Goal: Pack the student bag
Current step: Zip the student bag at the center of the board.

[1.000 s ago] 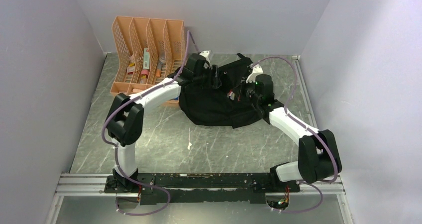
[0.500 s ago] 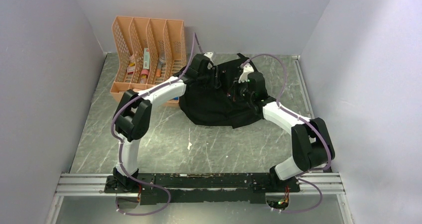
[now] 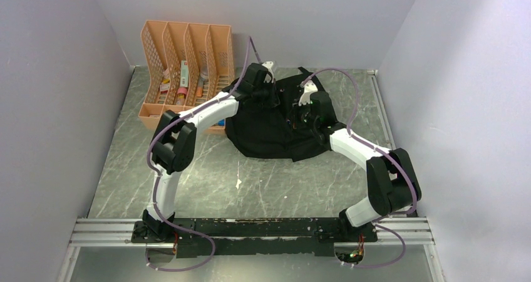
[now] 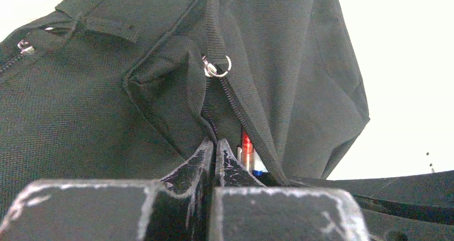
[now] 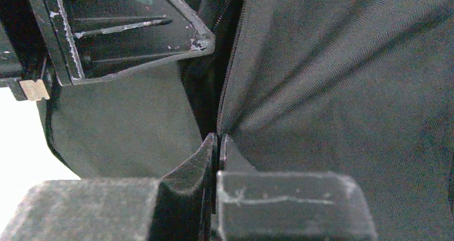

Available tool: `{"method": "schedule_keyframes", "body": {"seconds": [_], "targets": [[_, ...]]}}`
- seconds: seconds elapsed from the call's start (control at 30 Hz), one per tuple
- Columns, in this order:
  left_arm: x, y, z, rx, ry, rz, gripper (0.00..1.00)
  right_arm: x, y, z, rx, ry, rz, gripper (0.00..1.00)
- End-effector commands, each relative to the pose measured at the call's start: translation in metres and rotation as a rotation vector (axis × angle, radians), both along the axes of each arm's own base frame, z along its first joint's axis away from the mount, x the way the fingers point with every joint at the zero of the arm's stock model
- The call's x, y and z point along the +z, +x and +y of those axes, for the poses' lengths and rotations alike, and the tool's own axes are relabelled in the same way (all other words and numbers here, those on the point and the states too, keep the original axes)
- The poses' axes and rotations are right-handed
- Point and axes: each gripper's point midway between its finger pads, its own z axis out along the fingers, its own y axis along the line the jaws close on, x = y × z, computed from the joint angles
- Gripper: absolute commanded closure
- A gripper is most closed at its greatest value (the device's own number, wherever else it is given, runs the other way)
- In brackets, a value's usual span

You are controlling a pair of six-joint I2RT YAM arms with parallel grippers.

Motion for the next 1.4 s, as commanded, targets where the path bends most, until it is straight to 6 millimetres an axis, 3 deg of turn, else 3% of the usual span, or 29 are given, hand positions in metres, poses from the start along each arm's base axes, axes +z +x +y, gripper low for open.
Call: {"method": "schedule_keyframes", "body": {"seconds": [0.0, 0.3, 0.7, 0.83, 0.9, 1.13, 1.37], "targets": [[0.022, 0.009, -0.009, -0.032, -0.042, -0.049, 0.95, -0.015, -0.011, 0.002, 0.028, -0.023, 0.037, 1.00], [0.036, 0.010, -0.006, -0.032, -0.054, -0.061, 0.95, -0.018, -0.013, 0.002, 0.023, -0.016, 0.045, 1.00], [0.091, -0.005, -0.002, -0.055, -0.133, -0.124, 0.95, -0.026, -0.009, 0.005, 0.020, -0.001, 0.052, 1.00], [0.094, -0.007, 0.000, -0.061, -0.135, -0.129, 0.95, -0.027, -0.010, 0.008, 0.042, -0.005, 0.058, 1.00], [0.090, -0.007, 0.000, -0.062, -0.132, -0.126, 0.95, -0.026, -0.010, 0.009, 0.051, -0.002, 0.056, 0.95], [0.082, -0.007, -0.005, -0.087, -0.133, -0.105, 0.95, 0.008, -0.011, 0.003, 0.008, 0.026, -0.021, 0.72], [0.070, -0.009, -0.005, -0.111, -0.124, -0.098, 0.95, 0.055, -0.005, -0.013, -0.119, 0.082, -0.112, 0.65]]}}
